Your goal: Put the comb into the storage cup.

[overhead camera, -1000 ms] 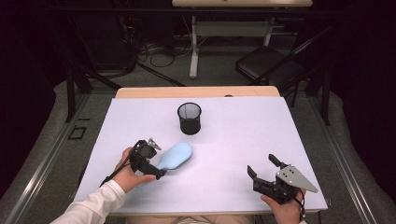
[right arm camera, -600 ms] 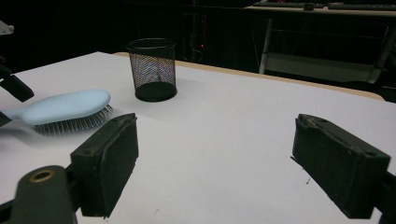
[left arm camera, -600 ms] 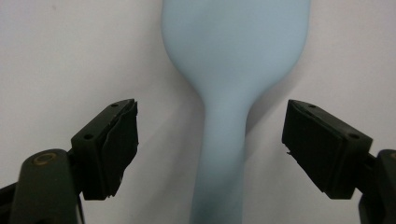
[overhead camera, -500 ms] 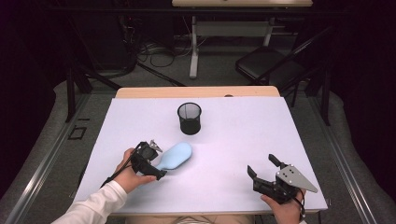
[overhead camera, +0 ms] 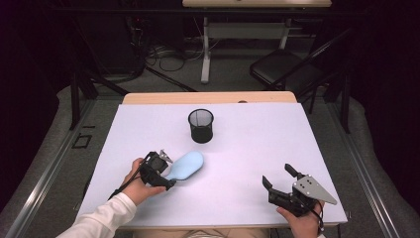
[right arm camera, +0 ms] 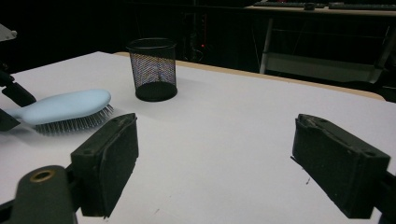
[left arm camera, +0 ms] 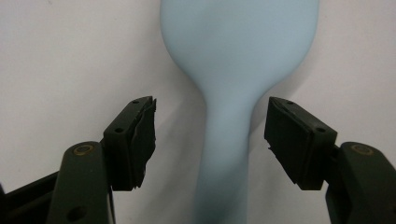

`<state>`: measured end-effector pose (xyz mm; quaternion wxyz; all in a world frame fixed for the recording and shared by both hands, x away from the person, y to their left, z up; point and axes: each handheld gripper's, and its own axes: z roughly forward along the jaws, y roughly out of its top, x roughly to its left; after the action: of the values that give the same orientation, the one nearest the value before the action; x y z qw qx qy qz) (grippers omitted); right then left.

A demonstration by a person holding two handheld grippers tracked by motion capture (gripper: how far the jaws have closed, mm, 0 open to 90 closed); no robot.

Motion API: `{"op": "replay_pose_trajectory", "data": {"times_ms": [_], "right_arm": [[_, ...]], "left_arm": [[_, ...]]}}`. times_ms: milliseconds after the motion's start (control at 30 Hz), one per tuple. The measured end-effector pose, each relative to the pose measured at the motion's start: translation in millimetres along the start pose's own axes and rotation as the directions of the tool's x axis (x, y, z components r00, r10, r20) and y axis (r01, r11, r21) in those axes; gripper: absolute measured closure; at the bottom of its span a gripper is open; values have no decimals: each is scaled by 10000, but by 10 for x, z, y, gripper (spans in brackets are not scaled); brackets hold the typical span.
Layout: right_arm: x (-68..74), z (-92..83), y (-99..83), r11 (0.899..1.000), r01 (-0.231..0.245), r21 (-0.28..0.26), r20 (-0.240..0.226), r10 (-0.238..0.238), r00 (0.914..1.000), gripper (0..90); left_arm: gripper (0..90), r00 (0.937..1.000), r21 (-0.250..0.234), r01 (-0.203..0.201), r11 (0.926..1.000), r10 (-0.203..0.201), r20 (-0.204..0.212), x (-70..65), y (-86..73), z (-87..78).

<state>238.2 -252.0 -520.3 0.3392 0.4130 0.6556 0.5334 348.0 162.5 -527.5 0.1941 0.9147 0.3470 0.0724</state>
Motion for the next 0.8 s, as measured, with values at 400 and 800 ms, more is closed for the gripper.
{"op": "replay_pose_trajectory", "data": {"times_ms": [400,800], "right_arm": [[-1,-3,1,10000,1,-2,-4,-1,10000,142],[-4,-4,0,10000,16,-1,-18,-16,10000,142]], "left_arm": [[449,10000,25,-62,10000,62,-23,-16,11,23],[534,9997,67,-228,9997,227,16,-35,15,62]]}}
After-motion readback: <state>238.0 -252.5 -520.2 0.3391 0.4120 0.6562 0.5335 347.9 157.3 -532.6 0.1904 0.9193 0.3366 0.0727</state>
